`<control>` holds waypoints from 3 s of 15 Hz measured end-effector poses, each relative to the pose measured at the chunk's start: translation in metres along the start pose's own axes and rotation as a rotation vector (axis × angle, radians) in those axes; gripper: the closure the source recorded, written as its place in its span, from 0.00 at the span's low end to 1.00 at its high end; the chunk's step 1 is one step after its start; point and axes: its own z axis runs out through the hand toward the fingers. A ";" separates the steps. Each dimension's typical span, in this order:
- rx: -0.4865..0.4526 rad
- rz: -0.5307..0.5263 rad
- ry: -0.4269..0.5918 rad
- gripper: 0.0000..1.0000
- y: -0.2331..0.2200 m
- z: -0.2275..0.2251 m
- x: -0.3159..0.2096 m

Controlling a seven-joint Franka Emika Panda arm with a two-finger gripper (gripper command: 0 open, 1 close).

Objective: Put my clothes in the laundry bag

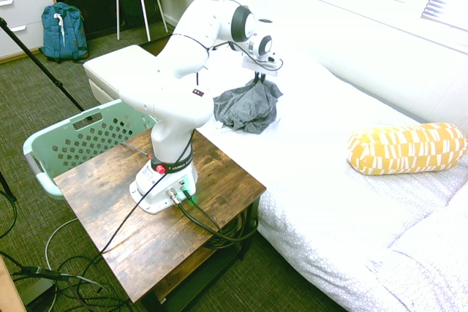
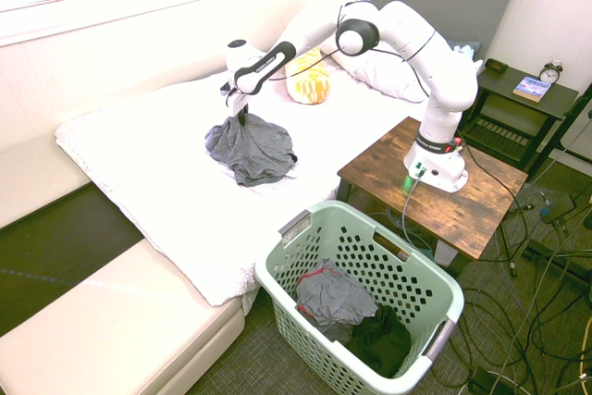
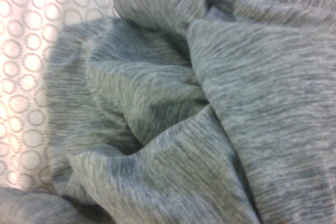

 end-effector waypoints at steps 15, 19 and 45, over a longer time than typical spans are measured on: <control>-0.049 -0.053 0.253 1.00 0.032 -0.224 -0.305; -0.097 -0.097 0.278 1.00 0.102 -0.233 -0.471; -0.110 -0.133 0.283 0.00 0.319 -0.345 -0.670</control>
